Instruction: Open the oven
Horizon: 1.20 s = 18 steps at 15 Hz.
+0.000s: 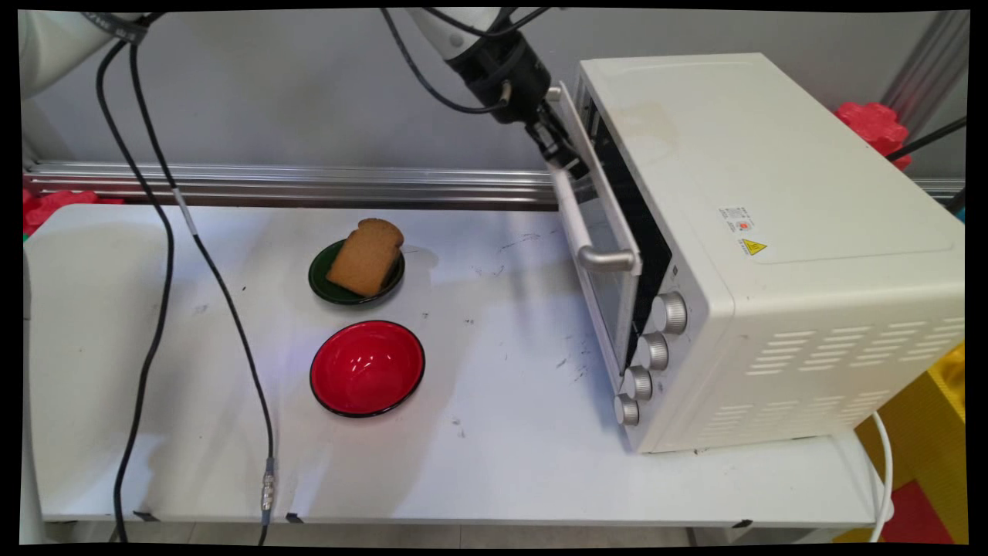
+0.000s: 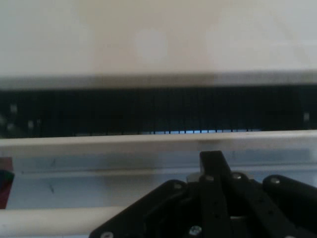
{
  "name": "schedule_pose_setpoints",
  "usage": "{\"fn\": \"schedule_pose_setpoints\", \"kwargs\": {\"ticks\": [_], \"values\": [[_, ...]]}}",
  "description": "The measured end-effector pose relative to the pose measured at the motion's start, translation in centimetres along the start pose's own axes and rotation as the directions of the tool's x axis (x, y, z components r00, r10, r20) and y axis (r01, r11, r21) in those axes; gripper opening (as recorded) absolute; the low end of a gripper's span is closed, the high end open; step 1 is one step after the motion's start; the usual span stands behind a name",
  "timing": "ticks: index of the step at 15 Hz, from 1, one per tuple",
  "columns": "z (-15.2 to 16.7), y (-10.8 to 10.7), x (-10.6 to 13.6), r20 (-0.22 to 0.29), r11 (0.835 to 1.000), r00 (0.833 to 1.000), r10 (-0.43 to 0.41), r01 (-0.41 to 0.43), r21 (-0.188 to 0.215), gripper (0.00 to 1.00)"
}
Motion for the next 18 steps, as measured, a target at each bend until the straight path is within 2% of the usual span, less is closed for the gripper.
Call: {"fn": "schedule_pose_setpoints", "kwargs": {"ticks": [10, 18], "values": [[-1.8, -0.3, -5.2, 0.041, 1.000, 0.999, 0.002, -0.002, -0.017, 0.00], [-2.1, -0.2, -9.1, 0.048, 0.999, 0.999, 0.015, -0.014, -0.037, 0.00]]}}
